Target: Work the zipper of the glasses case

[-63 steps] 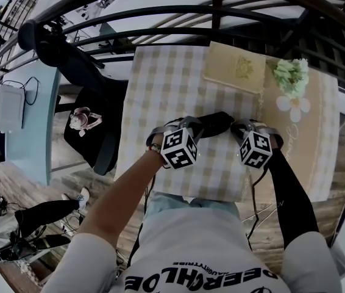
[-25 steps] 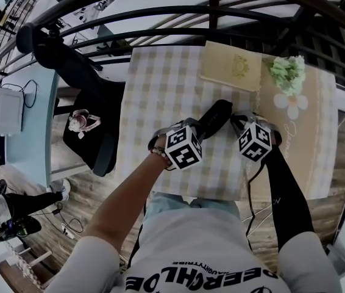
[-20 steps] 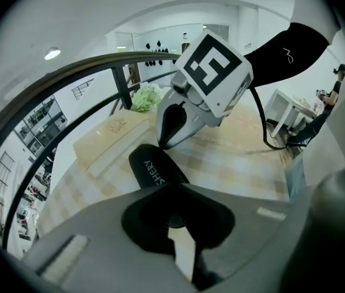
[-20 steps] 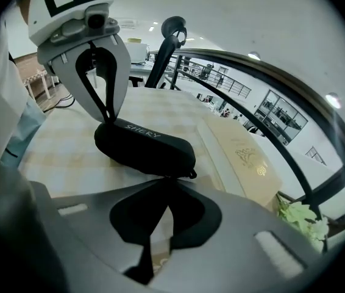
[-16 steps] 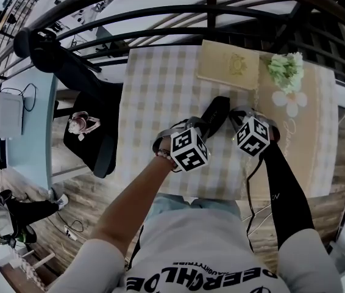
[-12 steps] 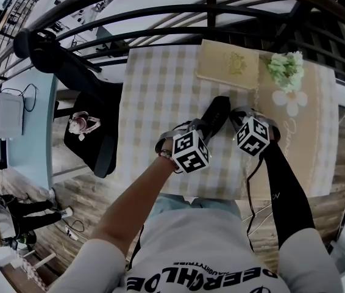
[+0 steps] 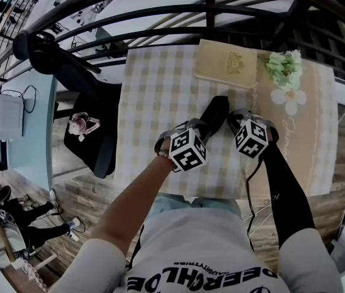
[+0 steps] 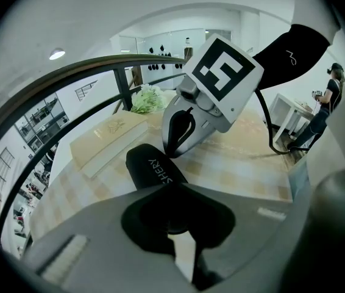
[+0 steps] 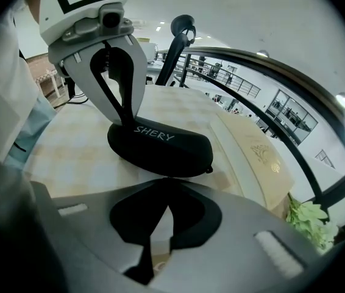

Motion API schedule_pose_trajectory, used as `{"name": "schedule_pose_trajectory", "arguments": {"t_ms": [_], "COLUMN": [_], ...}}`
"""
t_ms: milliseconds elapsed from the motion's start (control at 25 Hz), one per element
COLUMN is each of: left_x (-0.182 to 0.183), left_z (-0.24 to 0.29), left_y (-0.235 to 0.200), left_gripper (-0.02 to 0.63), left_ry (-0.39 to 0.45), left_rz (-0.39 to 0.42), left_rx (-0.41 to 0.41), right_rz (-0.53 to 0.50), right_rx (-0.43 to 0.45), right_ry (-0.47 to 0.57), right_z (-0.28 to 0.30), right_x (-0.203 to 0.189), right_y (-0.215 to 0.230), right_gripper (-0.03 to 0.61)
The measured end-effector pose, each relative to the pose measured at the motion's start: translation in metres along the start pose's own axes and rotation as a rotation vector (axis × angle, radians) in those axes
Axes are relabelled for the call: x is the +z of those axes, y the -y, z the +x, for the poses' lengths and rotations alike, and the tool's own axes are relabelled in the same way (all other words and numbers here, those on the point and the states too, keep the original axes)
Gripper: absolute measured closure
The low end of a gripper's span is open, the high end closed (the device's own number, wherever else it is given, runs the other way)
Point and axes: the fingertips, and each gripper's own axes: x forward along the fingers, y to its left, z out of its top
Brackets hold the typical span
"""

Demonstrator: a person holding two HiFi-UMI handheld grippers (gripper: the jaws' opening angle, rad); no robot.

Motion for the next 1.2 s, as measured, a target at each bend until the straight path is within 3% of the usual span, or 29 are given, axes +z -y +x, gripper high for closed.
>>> {"name": "schedule_pose_trajectory", "arguments": {"t_ms": [1200], "left_x": [0.000], "left_z": [0.000], "left_y": [0.000], "left_gripper": [0.601], "left_ry": [0.009], "left_rz": [-0.005], "left_rx": [0.002], "right_rz": [0.018], "right_rx": [0.073], "right_ry": [0.034], "right_z": [0.004], "right_x": [0.014], "right_y": [-0.056], "right_gripper": [0.548]}}
